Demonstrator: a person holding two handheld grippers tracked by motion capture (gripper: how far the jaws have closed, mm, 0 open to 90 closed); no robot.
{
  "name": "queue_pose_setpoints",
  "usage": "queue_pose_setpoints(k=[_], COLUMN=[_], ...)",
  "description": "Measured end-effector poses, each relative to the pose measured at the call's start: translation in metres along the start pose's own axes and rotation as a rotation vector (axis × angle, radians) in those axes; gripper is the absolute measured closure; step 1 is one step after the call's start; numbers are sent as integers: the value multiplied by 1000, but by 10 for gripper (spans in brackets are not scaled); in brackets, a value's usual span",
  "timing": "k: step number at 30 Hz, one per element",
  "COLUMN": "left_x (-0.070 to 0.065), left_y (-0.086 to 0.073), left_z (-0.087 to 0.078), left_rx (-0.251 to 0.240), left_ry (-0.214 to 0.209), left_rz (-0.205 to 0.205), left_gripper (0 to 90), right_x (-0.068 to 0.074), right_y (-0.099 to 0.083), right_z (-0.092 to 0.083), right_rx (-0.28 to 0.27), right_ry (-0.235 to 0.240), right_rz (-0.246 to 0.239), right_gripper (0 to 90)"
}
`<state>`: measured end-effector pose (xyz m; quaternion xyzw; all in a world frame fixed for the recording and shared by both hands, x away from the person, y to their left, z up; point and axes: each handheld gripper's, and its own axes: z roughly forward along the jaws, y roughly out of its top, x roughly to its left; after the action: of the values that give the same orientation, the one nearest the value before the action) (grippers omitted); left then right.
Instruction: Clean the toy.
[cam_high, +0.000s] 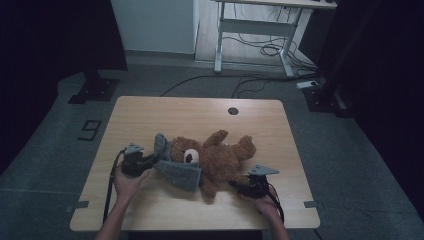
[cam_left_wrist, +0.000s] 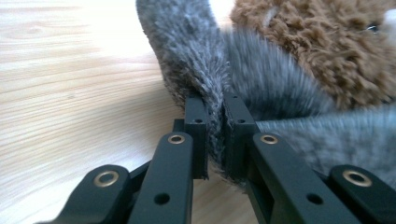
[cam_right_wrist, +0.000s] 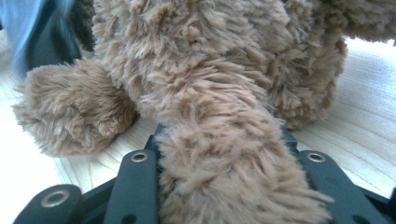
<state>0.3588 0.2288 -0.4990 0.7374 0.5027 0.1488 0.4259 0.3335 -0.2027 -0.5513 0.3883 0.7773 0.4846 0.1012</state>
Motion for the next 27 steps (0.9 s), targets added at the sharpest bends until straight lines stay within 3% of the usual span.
queue_pose_setpoints(k=[19, 27], left_x=[50, 65], left_y=[-62, -66], left_z=[-75, -91], left_rx=[-13, -35], left_ry=[64, 100], left_rz=[-38, -59], left_gripper=[815, 808], right_x=[-1, -1], right_y=[0, 0], right_z=[0, 0], right_rx=[2, 3], right_ry=[3, 6], right_rz=[9, 11], right_gripper=[571, 567])
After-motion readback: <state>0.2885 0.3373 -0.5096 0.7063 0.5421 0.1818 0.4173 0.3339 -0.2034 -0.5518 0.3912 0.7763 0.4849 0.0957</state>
